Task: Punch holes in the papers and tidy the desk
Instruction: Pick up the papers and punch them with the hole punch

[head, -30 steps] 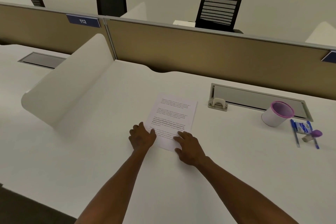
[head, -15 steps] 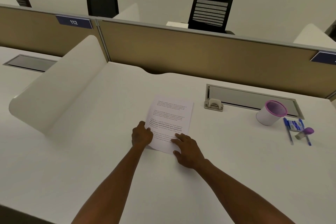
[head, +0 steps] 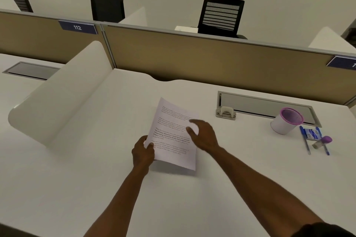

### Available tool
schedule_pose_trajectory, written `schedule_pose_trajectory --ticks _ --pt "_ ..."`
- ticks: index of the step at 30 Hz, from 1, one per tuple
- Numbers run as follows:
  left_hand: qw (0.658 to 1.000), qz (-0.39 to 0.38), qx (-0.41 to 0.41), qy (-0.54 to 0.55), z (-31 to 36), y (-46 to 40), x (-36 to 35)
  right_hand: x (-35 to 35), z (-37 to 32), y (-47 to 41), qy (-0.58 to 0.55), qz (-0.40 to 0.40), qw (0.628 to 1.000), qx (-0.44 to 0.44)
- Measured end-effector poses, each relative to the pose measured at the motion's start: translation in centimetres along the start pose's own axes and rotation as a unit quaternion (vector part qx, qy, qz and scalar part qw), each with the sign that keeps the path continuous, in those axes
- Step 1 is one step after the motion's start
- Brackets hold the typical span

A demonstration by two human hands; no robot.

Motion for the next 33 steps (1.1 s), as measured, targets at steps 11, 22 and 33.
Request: schedule_pose_trajectory --ticks 11,22,33 --pt "0.976 -0.197 0.024 0.085 0.6 1.3 0.1 4.5 3.0 -6.0 0.065 -0.159 0.97 -0.175" --pt "0.93 -0.327 0.125 0.116 1.5 -0.5 -4.1 6.7 13.7 0.1 -0.194 -0.214 0.876 -0.386" --pt "0.987 -0.122 0.098 0.027 0.8 1.9 -11.3 7.8 18.7 6.0 -0.303 -0.027 0.847 -0.436"
Point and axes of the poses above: each hand's wrist, its own y-axis away from the middle knuckle, its own x-axis out of the back of the hand, z = x × y, the point moved 5 cm from there along -y, towards the middle knuckle, and after that the axes turned 9 degrees about -x, right-handed, at the moved point
